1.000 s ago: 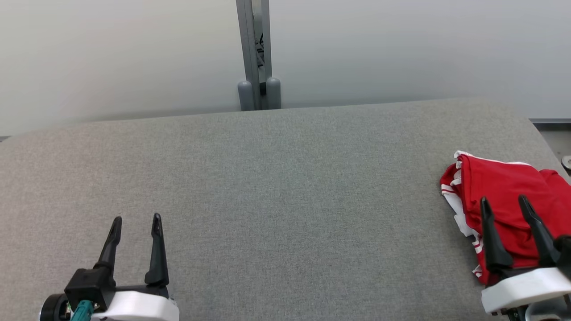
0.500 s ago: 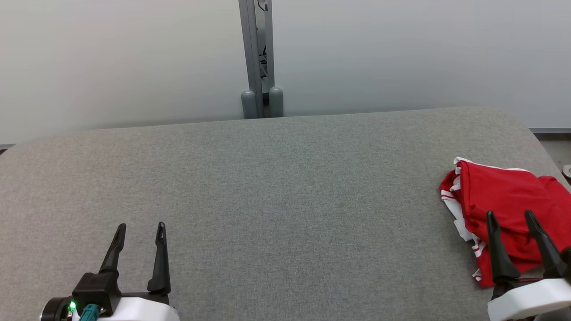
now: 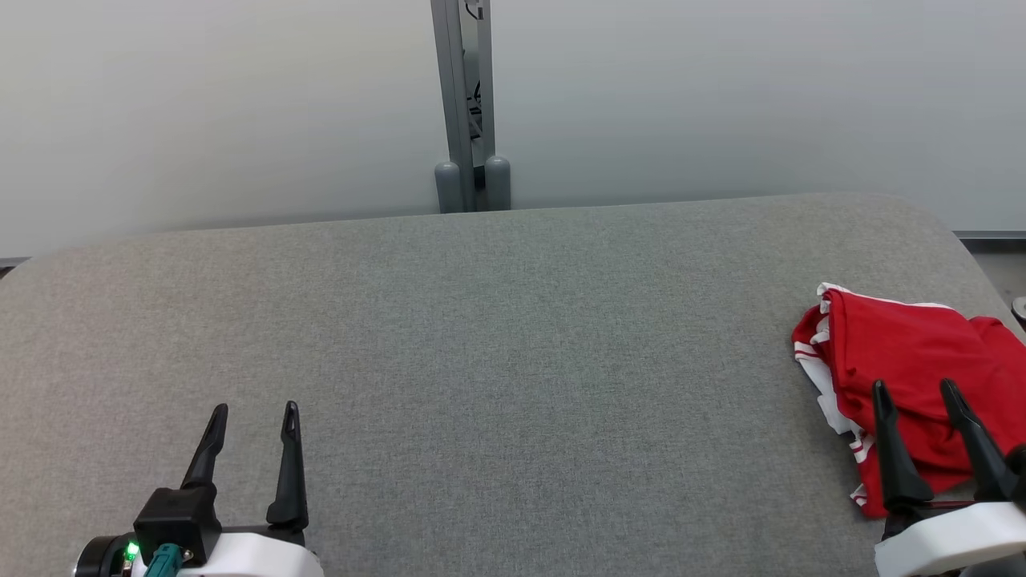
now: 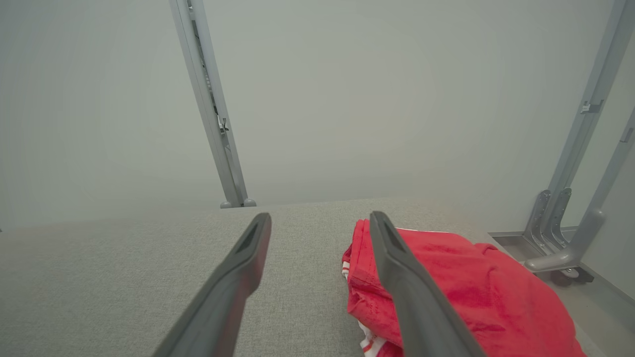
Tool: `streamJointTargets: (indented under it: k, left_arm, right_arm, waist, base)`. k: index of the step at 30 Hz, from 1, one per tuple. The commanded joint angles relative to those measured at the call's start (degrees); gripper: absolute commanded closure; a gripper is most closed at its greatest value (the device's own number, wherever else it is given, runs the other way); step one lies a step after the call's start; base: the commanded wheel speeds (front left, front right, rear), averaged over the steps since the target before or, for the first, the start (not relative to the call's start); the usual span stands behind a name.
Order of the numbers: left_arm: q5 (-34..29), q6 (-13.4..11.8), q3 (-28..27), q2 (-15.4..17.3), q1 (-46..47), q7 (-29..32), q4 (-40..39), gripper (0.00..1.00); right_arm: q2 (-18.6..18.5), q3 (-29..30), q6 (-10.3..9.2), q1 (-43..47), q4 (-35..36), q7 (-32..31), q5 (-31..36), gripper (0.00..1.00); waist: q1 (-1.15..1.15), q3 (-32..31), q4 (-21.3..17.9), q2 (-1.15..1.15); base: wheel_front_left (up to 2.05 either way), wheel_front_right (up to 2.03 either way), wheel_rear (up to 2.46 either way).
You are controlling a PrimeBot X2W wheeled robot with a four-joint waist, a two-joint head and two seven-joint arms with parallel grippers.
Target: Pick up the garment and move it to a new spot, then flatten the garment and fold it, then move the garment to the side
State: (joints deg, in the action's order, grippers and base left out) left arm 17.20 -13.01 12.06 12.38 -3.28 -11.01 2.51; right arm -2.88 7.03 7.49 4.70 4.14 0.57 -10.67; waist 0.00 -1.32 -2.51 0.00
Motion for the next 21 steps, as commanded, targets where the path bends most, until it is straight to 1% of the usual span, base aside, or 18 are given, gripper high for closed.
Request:
streamJointTargets:
  k: [1,13,14,17,21]
  left_arm:
    - [0.0,-0.3,-0.1,0.5,-0.1,0.2,-0.2,0.00]
    - [0.5,-0.7,0.4,0.7,-0.5,0.8,-0.2,0.00]
    - [0.4,-0.7,0.3,0.2,-0.1,0.9,0.1,1.00]
    - [0.9,-0.6,0.7,-0.7,-0.8,0.9,1.2,1.00]
    - [5.1,0.2,0.8,-1.2,-0.7,0.7,0.8,1.00]
  right_arm:
    - [-0.2,0.1,0.02,0.2,0.1,0.3,-0.4,0.00]
    - [-0.1,0.0,0.02,0.6,-0.1,0.5,-1.0,0.00]
    - [0.0,-0.1,0.00,0.4,-0.2,0.0,-0.8,1.00]
    - [0.7,0.0,0.00,0.7,-1.9,-0.2,-1.2,1.00]
    - [0.6,1.5,0.00,-0.4,-3.2,-2.1,-5.4,1.00]
  waist:
    - [0.00,0.1,0.1,0.00]
    - [0.00,0.1,0.1,0.00]
    - [0.00,0.1,0.1,0.00]
    - [0.00,0.1,0.1,0.00]
    - [0.00,0.1,0.1,0.00]
  base:
    - [0.00,0.00,0.00]
    - [0.00,0.00,0.00]
    - [0.00,0.00,0.00]
    - [0.00,0.00,0.00]
    - [0.00,0.00,0.00]
